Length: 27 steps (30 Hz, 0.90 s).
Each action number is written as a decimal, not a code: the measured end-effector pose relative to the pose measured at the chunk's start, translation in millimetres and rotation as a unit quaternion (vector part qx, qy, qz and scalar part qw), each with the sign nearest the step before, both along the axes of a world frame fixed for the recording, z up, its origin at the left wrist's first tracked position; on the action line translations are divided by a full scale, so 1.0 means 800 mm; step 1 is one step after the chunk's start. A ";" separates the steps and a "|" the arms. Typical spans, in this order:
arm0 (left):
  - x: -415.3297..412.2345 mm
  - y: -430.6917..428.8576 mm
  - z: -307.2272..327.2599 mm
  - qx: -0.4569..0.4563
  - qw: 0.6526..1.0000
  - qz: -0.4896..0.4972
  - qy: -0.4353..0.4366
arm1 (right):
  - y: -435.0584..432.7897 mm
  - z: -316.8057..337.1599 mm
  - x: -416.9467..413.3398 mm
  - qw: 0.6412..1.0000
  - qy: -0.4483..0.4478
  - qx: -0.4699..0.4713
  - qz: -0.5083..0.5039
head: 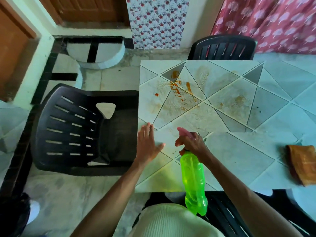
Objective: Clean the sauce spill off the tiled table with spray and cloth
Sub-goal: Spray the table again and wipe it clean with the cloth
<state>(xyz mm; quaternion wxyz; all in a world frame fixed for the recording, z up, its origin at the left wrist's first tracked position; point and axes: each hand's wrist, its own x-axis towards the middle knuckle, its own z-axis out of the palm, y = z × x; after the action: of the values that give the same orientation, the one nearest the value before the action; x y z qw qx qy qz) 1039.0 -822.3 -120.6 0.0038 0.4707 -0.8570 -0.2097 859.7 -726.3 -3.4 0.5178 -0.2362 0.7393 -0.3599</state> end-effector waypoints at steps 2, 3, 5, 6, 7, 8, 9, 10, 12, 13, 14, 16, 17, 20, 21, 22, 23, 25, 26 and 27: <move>-0.002 0.009 0.001 -0.005 1.000 0.008 0.007 | 0.011 0.004 0.000 0.999 -0.007 -0.008 -0.033; -0.004 0.014 0.002 -0.004 1.000 0.013 0.012 | 0.017 0.007 -0.001 0.999 -0.011 -0.004 -0.044; -0.011 0.029 0.003 -0.006 1.000 0.008 0.019 | 0.032 0.010 -0.008 0.998 -0.020 0.011 -0.057; -0.017 0.039 0.003 -0.008 1.000 -0.004 0.020 | 0.042 0.012 -0.014 0.998 -0.018 0.018 -0.061; -0.023 0.049 0.002 -0.008 1.000 -0.015 0.019 | 0.051 0.012 -0.020 0.998 -0.011 0.023 -0.057; -0.030 0.059 0.003 -0.006 1.000 -0.025 0.018 | 0.061 0.013 -0.025 0.998 -0.005 0.025 -0.052; -0.040 0.070 0.004 -0.003 0.999 -0.033 0.018 | 0.074 0.016 -0.031 0.999 0.002 0.022 -0.049; -0.049 0.080 0.006 -0.001 0.999 -0.039 0.018 | 0.085 0.017 -0.036 0.998 0.007 0.018 -0.052; -0.070 0.100 0.010 0.001 0.999 -0.049 0.016 | 0.112 0.021 -0.050 0.995 0.006 0.016 -0.093; -0.079 0.106 0.012 0.001 0.999 -0.053 0.014 | 0.125 0.022 -0.058 0.993 0.006 0.021 -0.118; -0.091 0.115 0.013 0.001 0.998 -0.061 0.013 | 0.142 0.024 -0.070 0.989 0.009 0.027 -0.146; -0.112 0.131 0.016 0.000 0.997 -0.075 0.012 | 0.175 0.027 -0.095 0.979 0.008 0.028 -0.202; -0.121 0.138 0.018 0.002 0.997 -0.079 0.010 | 0.189 0.026 -0.104 0.975 0.006 0.016 -0.223; -0.146 0.162 0.025 0.008 0.996 -0.094 -0.006 | 0.228 0.030 -0.123 0.960 -0.008 -0.008 -0.279; -0.154 0.171 0.026 0.010 0.995 -0.100 -0.013 | 0.242 0.033 -0.128 0.953 -0.013 -0.010 -0.302; -0.158 0.176 0.026 0.009 0.994 -0.103 -0.018 | 0.252 0.035 -0.131 0.946 -0.014 -0.011 -0.324; -0.161 0.180 0.025 0.008 0.994 -0.102 -0.023 | 0.263 0.038 -0.136 0.939 -0.013 -0.009 -0.345; -0.169 0.194 0.024 0.008 0.995 -0.096 -0.028 | 0.289 0.040 -0.149 0.928 -0.010 -0.007 -0.373; -0.173 0.202 0.025 0.010 0.996 -0.089 -0.028 | 0.302 0.040 -0.155 0.924 -0.009 -0.007 -0.382; -0.175 0.208 0.024 0.012 0.996 -0.083 -0.028 | 0.313 0.039 -0.159 0.921 -0.007 -0.007 -0.389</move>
<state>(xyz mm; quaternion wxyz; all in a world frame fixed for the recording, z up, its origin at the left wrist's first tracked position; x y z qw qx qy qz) 898.8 -656.1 -101.0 -0.0431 0.4036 -0.8903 -0.2063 732.3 -476.0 28.2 0.3406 0.0683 0.7667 -0.5399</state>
